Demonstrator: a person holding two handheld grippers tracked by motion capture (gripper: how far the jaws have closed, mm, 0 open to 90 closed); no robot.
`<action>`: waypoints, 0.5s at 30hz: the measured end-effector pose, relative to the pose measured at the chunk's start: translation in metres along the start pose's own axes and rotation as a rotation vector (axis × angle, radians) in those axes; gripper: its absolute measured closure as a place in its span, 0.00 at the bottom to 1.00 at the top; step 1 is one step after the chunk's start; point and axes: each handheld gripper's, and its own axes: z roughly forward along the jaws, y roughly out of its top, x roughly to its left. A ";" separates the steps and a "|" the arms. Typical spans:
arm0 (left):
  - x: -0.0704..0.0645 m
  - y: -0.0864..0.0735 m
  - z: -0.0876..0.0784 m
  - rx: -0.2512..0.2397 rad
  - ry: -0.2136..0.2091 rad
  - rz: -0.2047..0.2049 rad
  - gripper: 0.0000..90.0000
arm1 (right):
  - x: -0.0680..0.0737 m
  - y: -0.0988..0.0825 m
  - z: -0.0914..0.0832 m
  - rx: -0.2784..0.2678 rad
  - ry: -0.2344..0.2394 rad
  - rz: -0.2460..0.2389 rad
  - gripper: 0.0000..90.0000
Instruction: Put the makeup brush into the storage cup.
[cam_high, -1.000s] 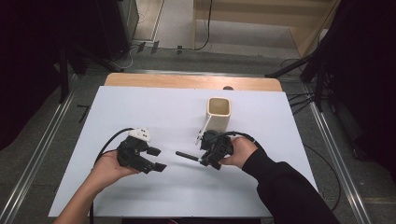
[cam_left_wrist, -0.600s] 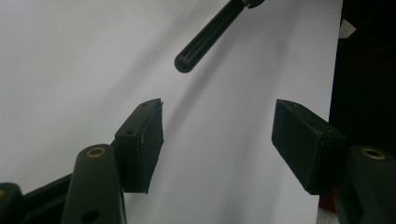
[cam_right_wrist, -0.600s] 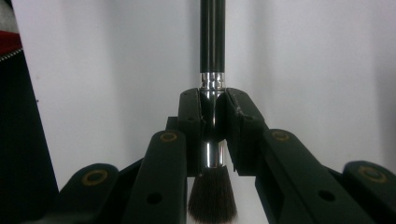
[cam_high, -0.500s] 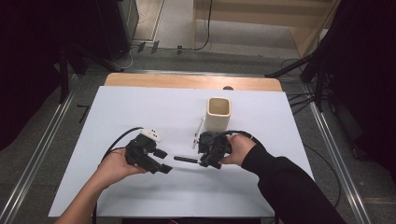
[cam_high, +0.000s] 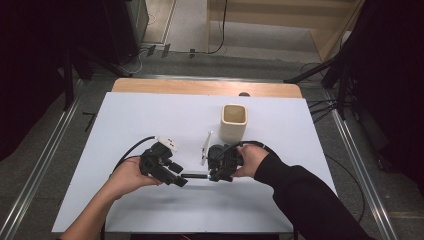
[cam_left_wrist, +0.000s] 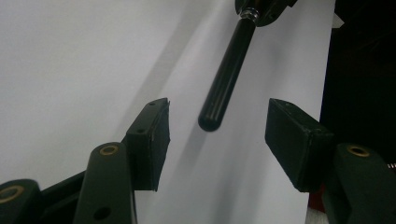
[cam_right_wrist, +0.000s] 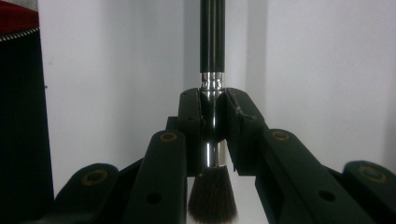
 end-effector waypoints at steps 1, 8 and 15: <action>0.001 0.001 0.001 -0.001 -0.007 0.003 0.46 | 0.001 0.001 0.000 0.004 0.004 -0.001 0.87; 0.002 0.005 0.009 0.025 -0.062 0.003 0.50 | 0.002 0.007 0.002 0.000 0.029 -0.041 0.88; 0.004 0.008 0.014 0.030 -0.105 0.017 0.58 | 0.002 0.013 0.005 -0.029 0.040 -0.098 0.87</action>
